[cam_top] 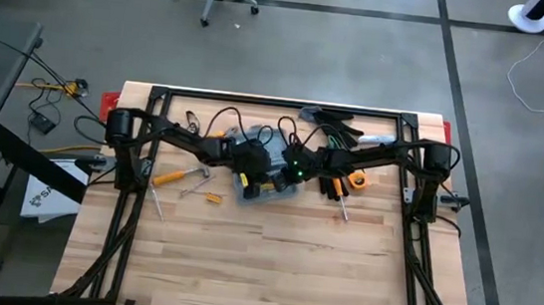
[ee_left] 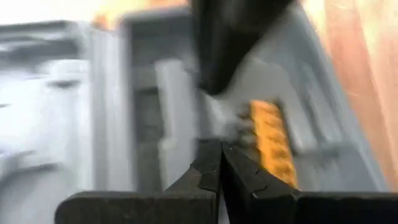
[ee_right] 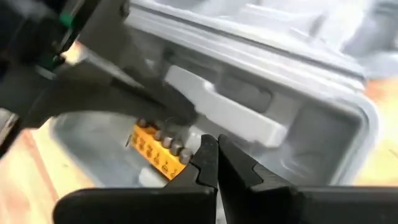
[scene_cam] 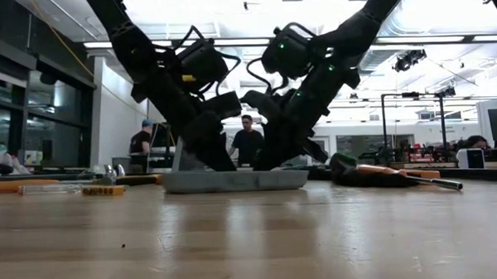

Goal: Prefit tool cases
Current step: Put the right yellow screwdriver bits into the gray toolbox, then put the yellow screwdriver bits into the gray toolbox

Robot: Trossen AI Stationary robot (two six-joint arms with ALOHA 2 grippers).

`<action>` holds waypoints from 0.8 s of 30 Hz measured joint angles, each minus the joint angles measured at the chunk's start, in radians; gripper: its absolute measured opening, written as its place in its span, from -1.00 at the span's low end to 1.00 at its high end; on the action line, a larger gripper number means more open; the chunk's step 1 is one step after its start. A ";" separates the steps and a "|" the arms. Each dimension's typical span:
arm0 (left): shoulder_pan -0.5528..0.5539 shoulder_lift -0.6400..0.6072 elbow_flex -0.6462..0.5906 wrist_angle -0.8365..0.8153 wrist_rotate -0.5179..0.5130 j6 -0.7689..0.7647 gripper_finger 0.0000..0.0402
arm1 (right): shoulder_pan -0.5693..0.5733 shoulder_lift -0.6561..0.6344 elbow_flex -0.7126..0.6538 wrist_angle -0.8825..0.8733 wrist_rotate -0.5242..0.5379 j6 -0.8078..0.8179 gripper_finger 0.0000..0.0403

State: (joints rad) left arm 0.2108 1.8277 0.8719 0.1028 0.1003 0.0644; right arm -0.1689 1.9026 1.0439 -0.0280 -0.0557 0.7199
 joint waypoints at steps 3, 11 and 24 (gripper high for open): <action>0.006 -0.033 0.000 -0.002 -0.007 -0.005 -1.00 | 0.006 0.000 0.000 0.068 -0.007 0.036 -1.00; 0.004 -0.235 -0.006 -0.237 -0.002 -0.050 -1.00 | 0.006 0.000 -0.001 0.394 -0.147 0.139 -1.00; -0.009 -0.694 -0.345 -0.138 0.096 -0.351 -1.00 | 0.034 0.143 0.002 0.864 -0.299 0.371 -1.00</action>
State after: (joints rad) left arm 0.2015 1.1338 0.5273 -0.0349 0.1962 -0.2864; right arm -0.1352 2.0460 1.0454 0.8363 -0.3544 1.0910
